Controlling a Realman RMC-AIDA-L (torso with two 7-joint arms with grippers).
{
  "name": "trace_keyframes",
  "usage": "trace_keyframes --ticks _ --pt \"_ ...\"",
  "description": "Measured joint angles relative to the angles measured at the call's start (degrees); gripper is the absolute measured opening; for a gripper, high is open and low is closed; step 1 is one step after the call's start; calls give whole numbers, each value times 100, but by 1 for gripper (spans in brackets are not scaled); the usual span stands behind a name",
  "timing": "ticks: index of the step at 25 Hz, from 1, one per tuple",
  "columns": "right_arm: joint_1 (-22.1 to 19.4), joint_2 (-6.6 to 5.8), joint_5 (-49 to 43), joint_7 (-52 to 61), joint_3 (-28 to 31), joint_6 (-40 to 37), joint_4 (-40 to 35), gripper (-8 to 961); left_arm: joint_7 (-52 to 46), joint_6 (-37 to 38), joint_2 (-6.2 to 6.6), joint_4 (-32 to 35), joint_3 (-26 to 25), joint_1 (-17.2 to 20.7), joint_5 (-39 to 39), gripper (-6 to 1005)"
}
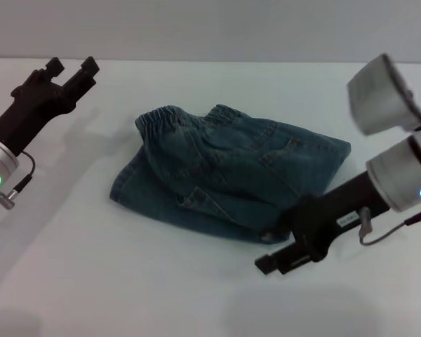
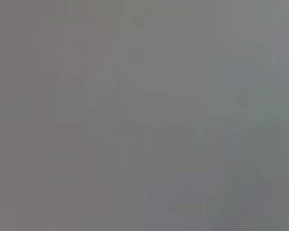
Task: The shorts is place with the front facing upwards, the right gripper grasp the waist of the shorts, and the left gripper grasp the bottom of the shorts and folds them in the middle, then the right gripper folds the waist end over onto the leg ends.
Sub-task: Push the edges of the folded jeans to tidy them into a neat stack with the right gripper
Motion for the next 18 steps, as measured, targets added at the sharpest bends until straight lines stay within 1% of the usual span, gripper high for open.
trace_keyframes --ticks 2,6,12,18 --pt "112 58 -363 127 1 105 106 567 19 -13 -4 1 -9 24 0 813" --pt "142 80 -557 236 3 288 98 567 90 -24 -19 -20 7 67 0 813" --pt "174 65 -844 423 70 700 67 567 94 -29 -23 -55 18 141 1 813" --pt "96 49 -952 453 507 1039 -67 567 94 -29 -22 -60 20 167 4 813"
